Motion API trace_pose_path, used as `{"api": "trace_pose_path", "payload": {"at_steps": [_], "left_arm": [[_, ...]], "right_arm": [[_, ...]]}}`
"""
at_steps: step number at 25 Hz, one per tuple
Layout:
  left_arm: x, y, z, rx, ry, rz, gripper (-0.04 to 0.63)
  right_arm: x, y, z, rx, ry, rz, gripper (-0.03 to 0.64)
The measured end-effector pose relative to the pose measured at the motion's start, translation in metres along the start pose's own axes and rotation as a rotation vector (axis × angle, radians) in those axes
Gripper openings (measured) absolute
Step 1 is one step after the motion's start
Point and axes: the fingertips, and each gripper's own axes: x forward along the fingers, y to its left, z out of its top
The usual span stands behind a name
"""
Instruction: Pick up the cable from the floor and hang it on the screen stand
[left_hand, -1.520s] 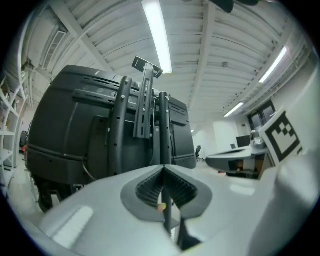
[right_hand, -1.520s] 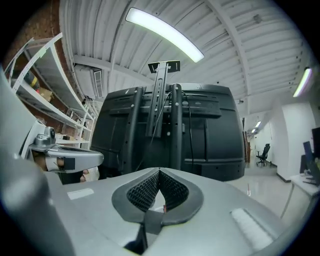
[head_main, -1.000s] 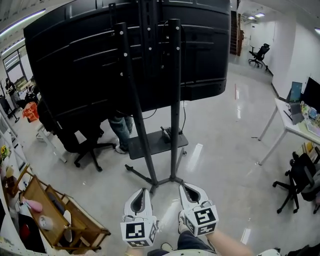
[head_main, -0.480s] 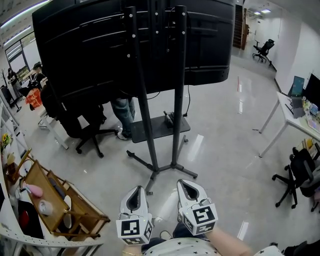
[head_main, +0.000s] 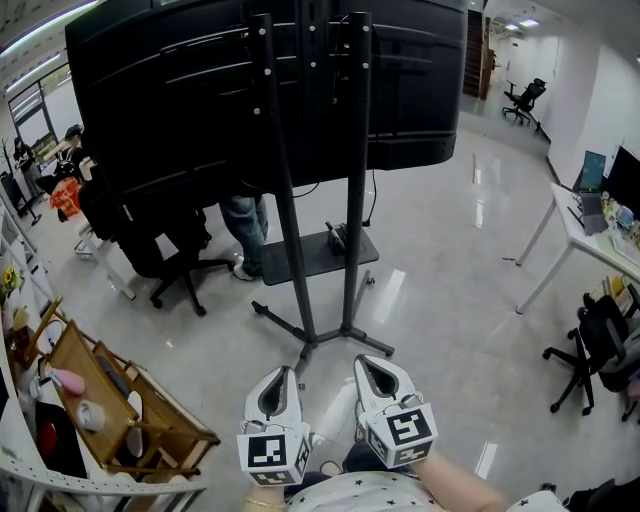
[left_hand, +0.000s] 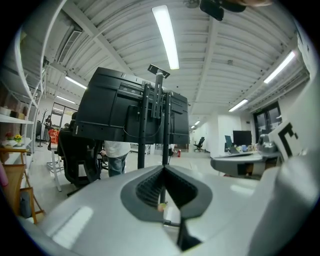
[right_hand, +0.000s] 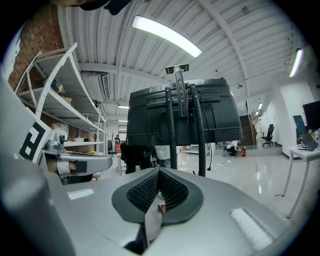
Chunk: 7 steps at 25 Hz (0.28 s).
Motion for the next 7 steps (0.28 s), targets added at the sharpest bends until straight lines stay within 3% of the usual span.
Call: {"api": "trace_pose_path", "payload": {"at_steps": [7], "left_arm": [[0.0025, 0.0028, -0.0020, -0.008, 0.010, -0.007, 0.008]], "right_arm": [[0.0010, 0.0034, 0.0001, 0.004, 0.000, -0.003, -0.002]]}}
